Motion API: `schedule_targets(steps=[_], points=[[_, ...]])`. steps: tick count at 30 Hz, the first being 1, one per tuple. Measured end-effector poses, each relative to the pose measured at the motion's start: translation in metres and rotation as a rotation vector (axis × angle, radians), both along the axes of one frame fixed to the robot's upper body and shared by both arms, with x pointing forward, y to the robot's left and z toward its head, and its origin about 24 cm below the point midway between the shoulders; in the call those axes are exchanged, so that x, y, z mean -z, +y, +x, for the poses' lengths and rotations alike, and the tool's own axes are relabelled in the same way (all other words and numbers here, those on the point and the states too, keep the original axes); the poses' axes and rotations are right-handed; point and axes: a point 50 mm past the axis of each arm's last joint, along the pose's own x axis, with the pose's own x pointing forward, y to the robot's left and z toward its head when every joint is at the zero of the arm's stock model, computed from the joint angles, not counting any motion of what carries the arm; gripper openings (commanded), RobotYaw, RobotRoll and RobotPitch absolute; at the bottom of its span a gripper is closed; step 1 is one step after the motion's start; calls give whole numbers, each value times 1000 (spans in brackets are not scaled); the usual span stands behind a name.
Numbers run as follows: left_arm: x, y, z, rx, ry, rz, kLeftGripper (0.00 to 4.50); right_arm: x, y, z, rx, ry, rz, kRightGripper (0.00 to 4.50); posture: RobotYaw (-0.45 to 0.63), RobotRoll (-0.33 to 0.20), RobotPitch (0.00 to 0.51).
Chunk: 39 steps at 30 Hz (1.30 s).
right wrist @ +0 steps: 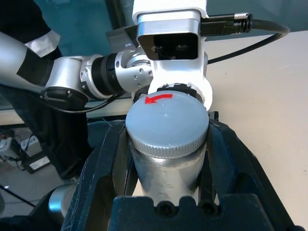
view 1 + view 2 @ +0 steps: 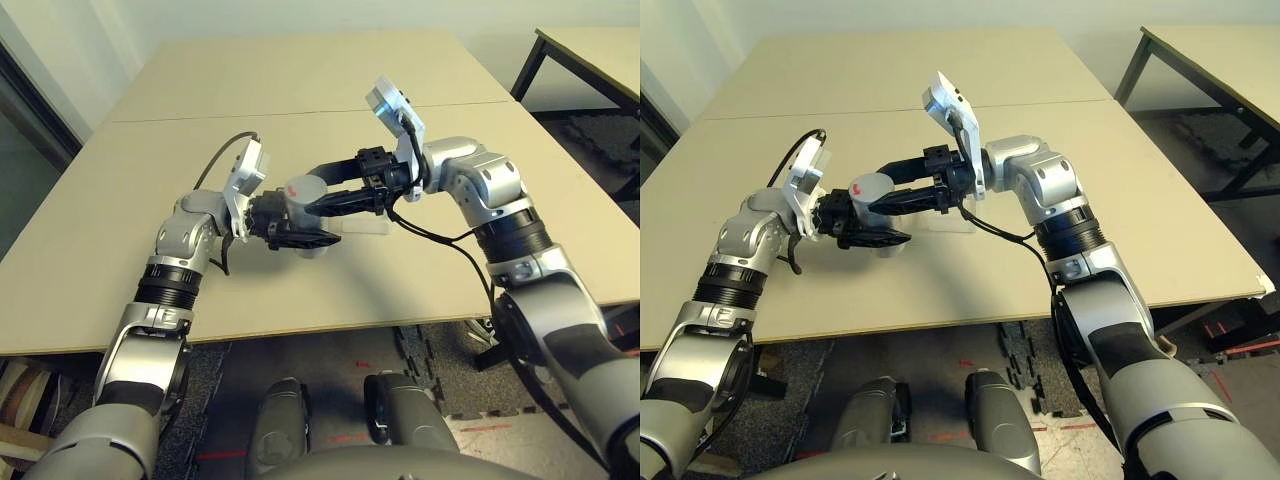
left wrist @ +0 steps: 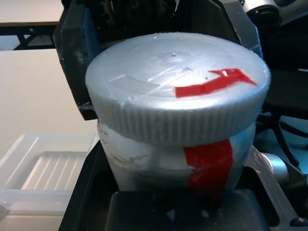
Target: Pour the medicine from the bottle into the box.
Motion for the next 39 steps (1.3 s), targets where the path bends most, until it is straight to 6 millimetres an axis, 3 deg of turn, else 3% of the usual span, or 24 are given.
schedule_targets(steps=[9,10,14,32,39], points=[[-1,1,-1,3,-1,11,2786,0,1,-1,-10,-4,-2,2603,-44,0,42],[-1,1,-1,3,-1,11,2786,0,1,-1,-12,-6,-1,3336,-45,0,42],[-3,3,-2,6,-17,18,2786,-1,2,-4,-69,9,18,4495,-46,0,41],[3,8,-4,-42,7,14,2786,8,5,6,-67,18,24,4500,-33,0,45],[1,6,-5,-39,-7,13,2786,4,16,7,-67,-1,37,4500,-31,0,45]])
